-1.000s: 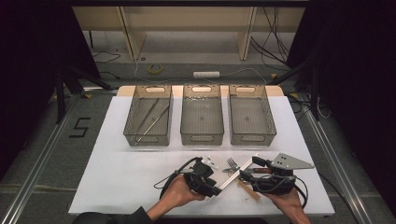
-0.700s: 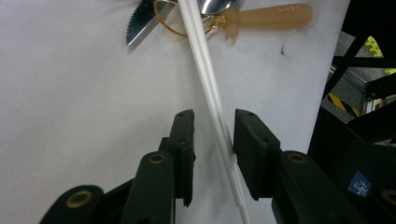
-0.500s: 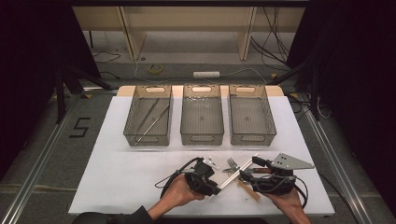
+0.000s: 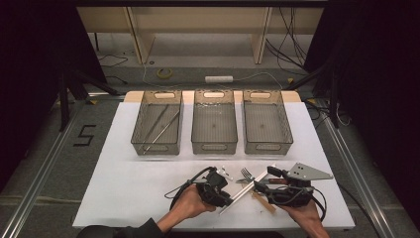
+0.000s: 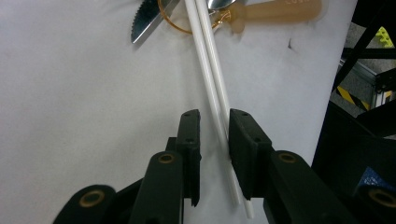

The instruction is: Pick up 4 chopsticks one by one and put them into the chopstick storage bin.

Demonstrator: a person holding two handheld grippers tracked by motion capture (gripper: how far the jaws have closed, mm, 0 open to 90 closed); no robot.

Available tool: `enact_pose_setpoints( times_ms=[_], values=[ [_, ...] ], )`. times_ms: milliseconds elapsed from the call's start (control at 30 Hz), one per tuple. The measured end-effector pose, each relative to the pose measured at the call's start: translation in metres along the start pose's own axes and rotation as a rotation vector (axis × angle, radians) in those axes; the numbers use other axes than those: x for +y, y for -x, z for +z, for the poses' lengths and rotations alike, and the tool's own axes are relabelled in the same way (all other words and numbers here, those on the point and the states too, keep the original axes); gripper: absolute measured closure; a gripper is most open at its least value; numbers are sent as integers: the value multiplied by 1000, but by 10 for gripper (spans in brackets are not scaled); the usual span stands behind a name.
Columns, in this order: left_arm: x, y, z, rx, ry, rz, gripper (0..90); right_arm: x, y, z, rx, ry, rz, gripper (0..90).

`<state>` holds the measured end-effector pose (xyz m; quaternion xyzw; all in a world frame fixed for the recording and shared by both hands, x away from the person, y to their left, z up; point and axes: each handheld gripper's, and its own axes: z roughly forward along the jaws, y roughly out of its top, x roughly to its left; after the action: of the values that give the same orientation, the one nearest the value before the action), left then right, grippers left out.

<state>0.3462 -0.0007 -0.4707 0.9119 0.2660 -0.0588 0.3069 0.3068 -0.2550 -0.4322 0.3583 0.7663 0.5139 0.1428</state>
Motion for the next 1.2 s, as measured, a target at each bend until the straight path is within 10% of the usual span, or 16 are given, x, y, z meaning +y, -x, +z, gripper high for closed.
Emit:
enact_pose_setpoints(
  times_ms=[1200],
  values=[
    [2,1,-3,32,49,9,860,0,0,0,0,-3,-5,274]
  ],
)
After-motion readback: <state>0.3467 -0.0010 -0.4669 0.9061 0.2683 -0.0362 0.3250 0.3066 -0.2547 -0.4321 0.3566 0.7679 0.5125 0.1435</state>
